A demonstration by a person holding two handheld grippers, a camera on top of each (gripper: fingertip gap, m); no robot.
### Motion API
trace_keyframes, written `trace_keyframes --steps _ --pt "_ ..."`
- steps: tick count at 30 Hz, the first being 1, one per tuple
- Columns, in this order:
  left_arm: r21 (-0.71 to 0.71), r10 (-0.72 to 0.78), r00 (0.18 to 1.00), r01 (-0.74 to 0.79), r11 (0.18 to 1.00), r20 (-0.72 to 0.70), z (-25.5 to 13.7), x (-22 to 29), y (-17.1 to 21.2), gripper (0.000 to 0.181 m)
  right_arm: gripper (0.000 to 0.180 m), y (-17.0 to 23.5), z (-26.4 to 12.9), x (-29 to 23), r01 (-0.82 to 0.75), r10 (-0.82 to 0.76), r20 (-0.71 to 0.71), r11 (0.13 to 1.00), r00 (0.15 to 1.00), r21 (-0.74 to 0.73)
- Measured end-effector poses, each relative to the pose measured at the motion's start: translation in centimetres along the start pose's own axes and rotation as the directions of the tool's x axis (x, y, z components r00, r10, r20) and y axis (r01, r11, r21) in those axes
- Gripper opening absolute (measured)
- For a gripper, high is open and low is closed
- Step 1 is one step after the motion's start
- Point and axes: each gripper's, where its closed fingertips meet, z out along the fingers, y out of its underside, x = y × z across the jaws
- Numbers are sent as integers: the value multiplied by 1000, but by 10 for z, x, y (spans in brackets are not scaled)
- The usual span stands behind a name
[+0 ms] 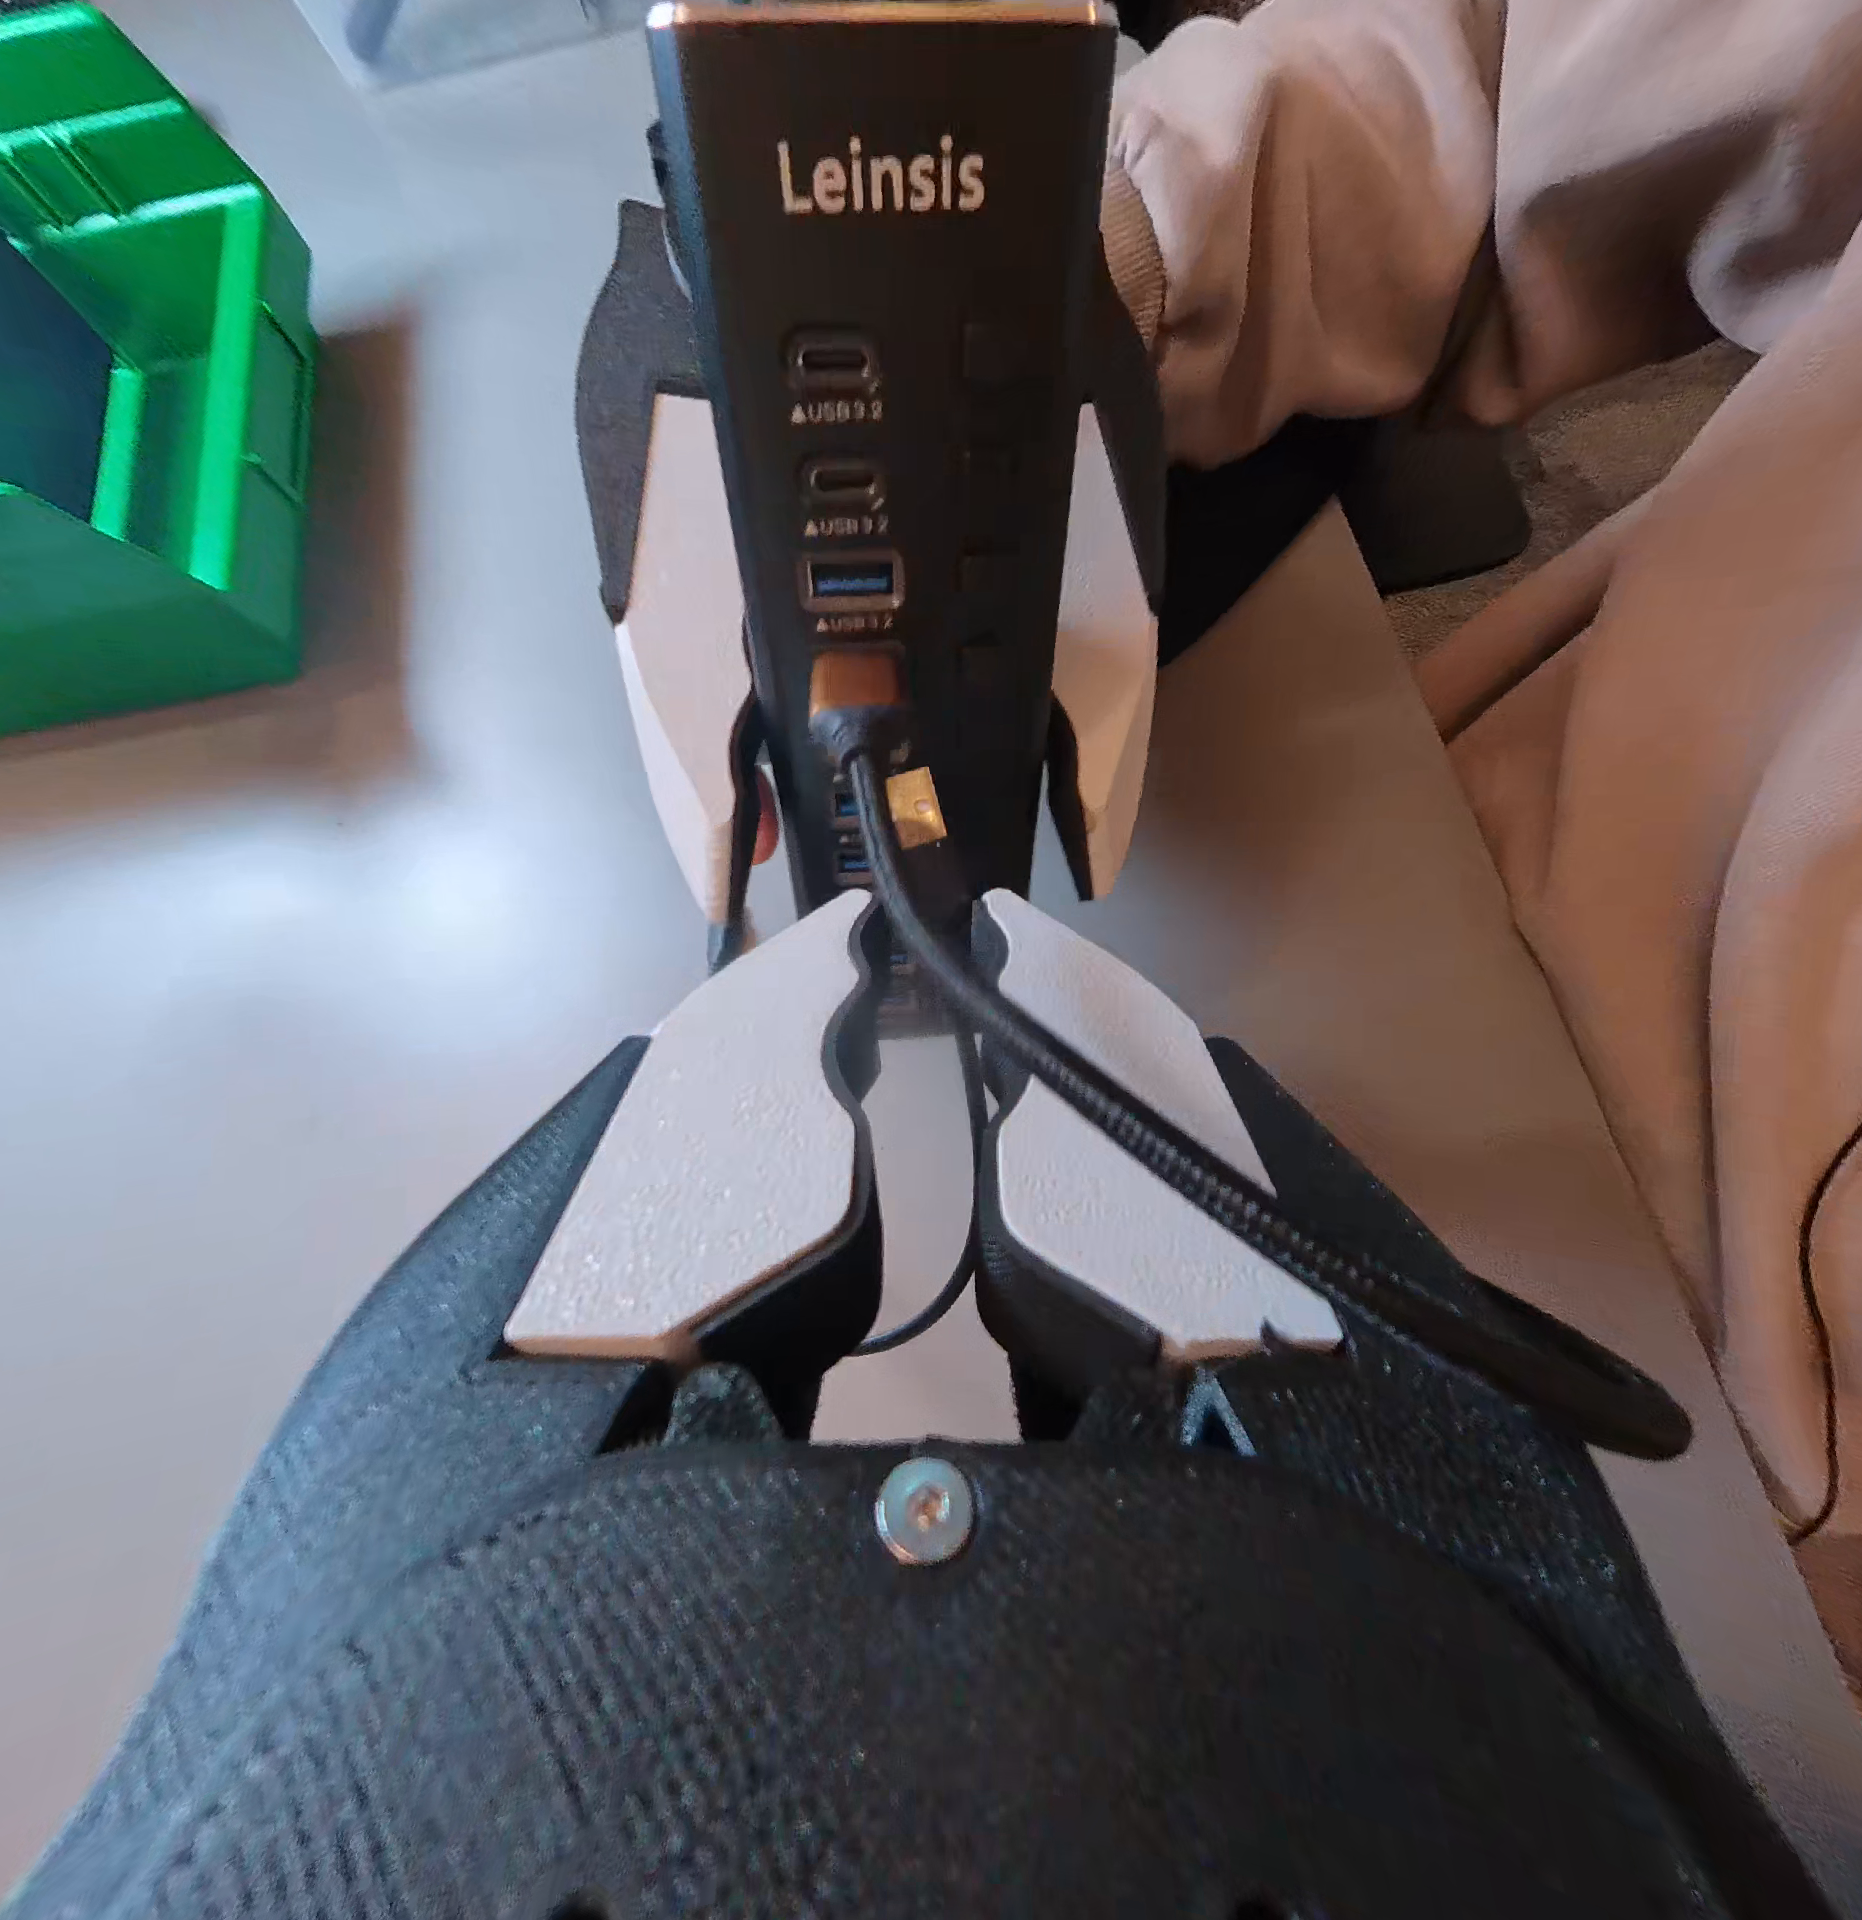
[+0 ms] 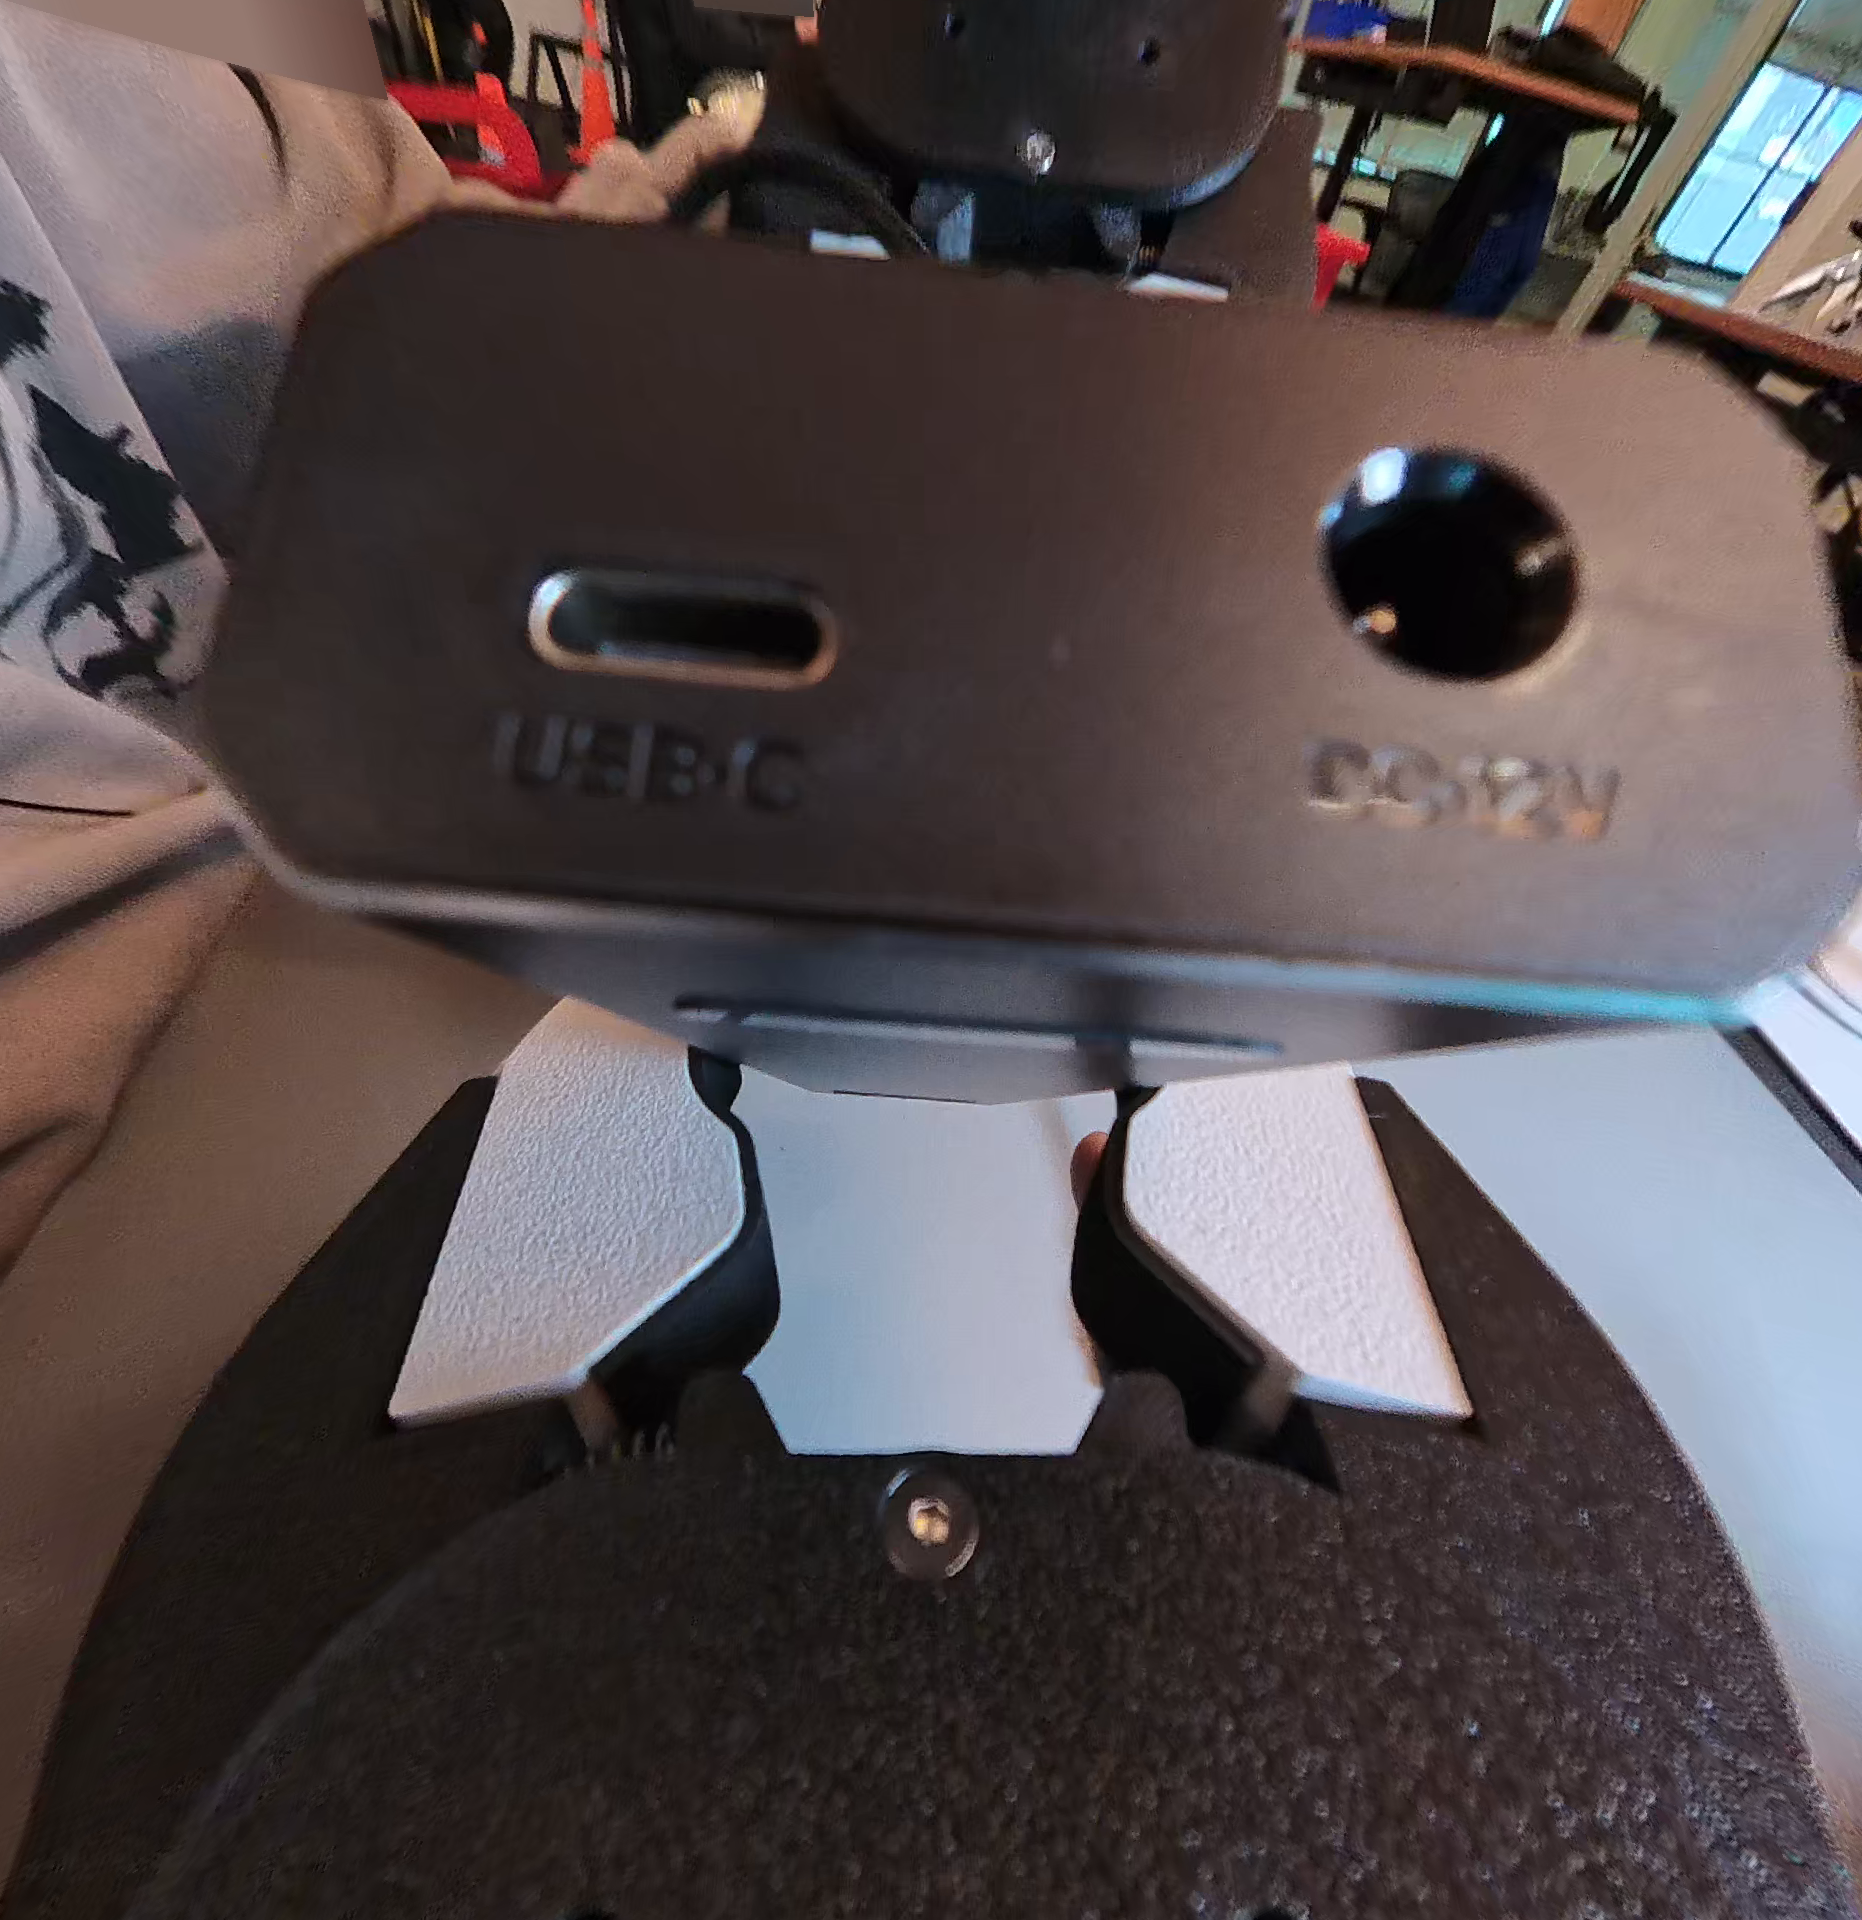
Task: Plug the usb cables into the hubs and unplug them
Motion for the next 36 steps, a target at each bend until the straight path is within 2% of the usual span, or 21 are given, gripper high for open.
trace_keyframes --steps 6,11,18,23,30,36 --pt "-113 -2 999 -1 994 -33 4 -1 10 16 70 15 8 2 51 -56 -28 989 998 -140" --pt "-213 46 996 -61 975 -73 4 4 18 16 70 20 15 -8 86 -84 19 977 996 -195" --pt "-355 73 986 -124 927 -152 -2 9 19 16 70 19 18 -14 94 -87 40 972 995 -215" --pt "-505 63 985 -136 853 -160 0 7 29 16 70 20 19 -16 92 -85 39 969 996 -230" --pt "-438 -23 986 -52 897 -165 4 12 27 16 70 17 15 -17 79 -72 42 976 997 -204" --pt "-456 -41 984 -42 889 -171 8 17 38 15 70 20 19 -21 79 -66 67 975 996 -208"
